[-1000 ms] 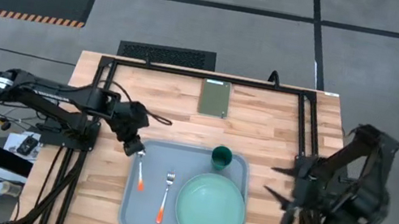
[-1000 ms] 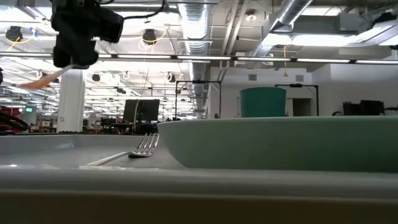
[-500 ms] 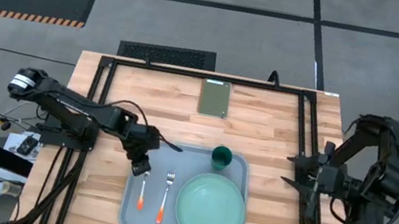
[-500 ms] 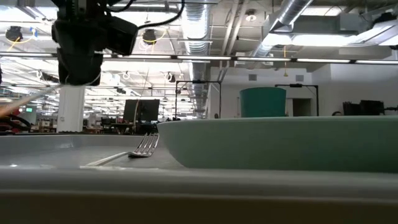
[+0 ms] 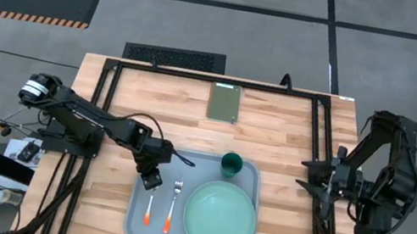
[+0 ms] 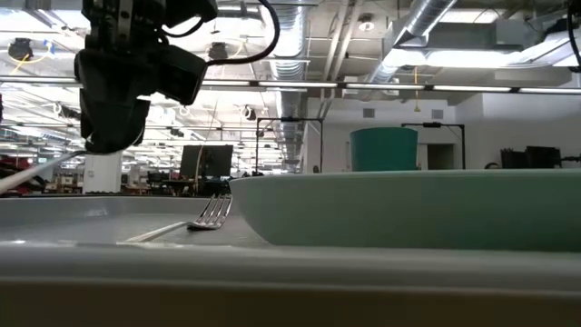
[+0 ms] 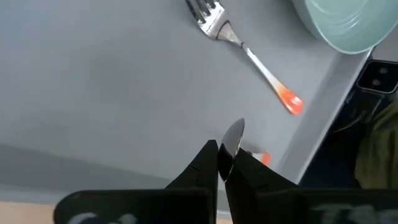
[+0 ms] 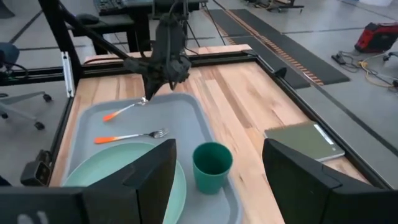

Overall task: Pick and place plate/cup/fork/spoon on tray
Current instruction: Put the orange spoon on the blue tray to the left of the orange fork

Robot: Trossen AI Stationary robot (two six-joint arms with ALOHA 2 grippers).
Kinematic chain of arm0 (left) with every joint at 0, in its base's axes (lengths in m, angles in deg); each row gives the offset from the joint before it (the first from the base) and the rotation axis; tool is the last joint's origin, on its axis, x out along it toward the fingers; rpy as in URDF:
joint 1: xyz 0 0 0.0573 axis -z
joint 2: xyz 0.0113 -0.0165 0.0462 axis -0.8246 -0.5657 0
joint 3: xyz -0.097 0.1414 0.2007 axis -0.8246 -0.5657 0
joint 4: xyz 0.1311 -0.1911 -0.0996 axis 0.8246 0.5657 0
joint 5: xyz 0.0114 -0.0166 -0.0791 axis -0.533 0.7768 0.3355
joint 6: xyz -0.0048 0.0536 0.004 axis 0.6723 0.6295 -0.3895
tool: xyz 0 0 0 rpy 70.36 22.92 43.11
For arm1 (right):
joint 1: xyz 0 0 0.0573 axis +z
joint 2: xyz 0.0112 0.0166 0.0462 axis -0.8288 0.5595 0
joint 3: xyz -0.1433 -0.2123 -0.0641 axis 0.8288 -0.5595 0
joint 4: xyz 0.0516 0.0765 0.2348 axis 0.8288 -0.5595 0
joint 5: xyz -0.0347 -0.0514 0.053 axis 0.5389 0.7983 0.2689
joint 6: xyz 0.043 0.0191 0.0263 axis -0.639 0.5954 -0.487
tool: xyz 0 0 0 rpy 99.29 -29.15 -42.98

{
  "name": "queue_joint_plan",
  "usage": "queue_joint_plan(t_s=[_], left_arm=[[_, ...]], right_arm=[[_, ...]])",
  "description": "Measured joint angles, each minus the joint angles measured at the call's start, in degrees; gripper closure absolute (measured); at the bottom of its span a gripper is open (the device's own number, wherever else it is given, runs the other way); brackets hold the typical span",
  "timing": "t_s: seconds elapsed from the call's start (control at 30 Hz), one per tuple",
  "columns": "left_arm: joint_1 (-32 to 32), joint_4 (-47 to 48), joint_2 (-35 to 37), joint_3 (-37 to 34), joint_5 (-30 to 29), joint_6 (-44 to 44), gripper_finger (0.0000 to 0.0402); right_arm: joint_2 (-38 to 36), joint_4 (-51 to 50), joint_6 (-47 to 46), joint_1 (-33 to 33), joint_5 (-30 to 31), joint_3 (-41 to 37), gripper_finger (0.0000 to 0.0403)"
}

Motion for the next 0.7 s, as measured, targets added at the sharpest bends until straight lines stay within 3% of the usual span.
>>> queue_joint_plan(t_s=[0.7], left_arm=[[0.34,0.51,0.0,-0.24,-4.6,1.98,0.0401]], right_arm=[[0.64,3.11,0.03,0.48,-0.35,-2.11,0.0138]])
